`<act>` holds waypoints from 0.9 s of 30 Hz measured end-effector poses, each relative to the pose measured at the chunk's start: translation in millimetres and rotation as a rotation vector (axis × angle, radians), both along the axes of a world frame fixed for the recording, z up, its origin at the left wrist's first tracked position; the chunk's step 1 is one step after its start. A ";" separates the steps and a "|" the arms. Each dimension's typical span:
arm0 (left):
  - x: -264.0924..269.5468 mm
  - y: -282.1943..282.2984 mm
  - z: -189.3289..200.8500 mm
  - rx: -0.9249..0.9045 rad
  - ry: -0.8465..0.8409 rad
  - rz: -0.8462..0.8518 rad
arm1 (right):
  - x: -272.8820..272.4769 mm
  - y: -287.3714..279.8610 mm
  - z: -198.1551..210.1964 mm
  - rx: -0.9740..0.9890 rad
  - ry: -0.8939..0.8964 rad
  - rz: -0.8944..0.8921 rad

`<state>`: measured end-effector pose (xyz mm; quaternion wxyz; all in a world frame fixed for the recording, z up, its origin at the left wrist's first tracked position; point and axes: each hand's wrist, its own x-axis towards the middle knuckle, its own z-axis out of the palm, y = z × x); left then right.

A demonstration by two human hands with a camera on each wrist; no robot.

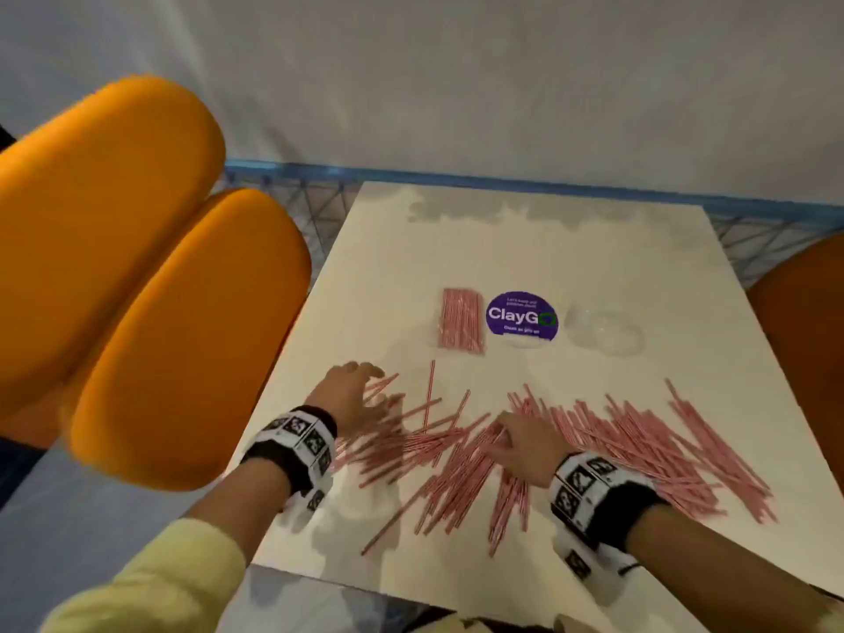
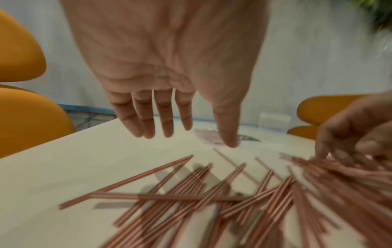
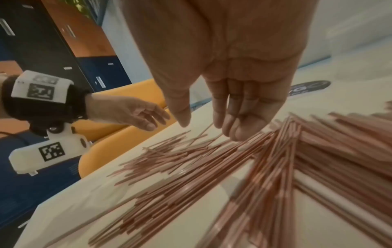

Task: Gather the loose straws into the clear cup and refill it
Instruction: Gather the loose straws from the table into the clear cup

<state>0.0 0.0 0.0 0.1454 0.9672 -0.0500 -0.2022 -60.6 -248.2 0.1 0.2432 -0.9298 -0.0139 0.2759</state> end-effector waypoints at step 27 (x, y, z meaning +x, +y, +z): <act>-22.0 -67.2 -41.5 -0.245 0.108 0.191 | 20.6 73.0 -43.4 0.104 -0.038 -0.449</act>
